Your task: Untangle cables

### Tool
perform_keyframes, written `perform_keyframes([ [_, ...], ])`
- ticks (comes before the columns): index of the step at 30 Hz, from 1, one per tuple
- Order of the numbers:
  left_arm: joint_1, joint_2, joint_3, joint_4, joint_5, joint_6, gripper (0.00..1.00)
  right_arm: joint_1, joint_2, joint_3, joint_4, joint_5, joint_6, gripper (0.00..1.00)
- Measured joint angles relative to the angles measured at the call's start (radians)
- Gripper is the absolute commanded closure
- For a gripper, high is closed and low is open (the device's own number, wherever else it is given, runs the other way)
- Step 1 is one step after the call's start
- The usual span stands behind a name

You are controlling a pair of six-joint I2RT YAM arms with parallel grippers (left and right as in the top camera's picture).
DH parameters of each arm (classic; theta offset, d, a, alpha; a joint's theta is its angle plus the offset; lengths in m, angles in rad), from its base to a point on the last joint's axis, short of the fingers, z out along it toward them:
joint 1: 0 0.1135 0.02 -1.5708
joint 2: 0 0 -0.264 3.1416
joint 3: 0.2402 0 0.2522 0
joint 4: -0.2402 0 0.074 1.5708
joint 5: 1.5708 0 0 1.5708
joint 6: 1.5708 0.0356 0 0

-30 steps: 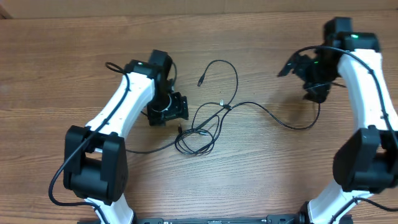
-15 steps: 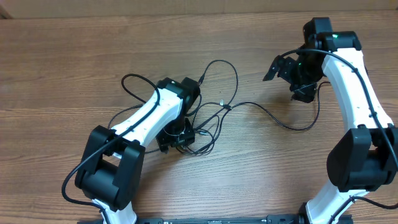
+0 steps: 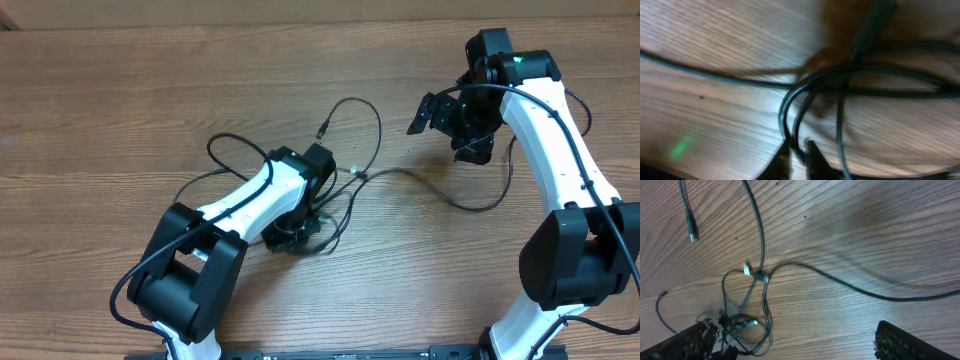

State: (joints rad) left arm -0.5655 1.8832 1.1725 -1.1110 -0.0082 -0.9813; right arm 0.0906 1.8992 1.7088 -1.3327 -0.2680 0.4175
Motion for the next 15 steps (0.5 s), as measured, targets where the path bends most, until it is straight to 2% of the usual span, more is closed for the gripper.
perform_keyframes([
  [8,0.0,0.0,-0.043,0.017,-0.008,-0.014,0.96,0.034,0.0,-0.109,0.015,-0.156,-0.035,0.0],
  [15,0.001,-0.036,-0.043,0.046,-0.019,-0.011,0.96,0.114,0.0,-0.283,0.136,-0.331,-0.259,0.0],
])
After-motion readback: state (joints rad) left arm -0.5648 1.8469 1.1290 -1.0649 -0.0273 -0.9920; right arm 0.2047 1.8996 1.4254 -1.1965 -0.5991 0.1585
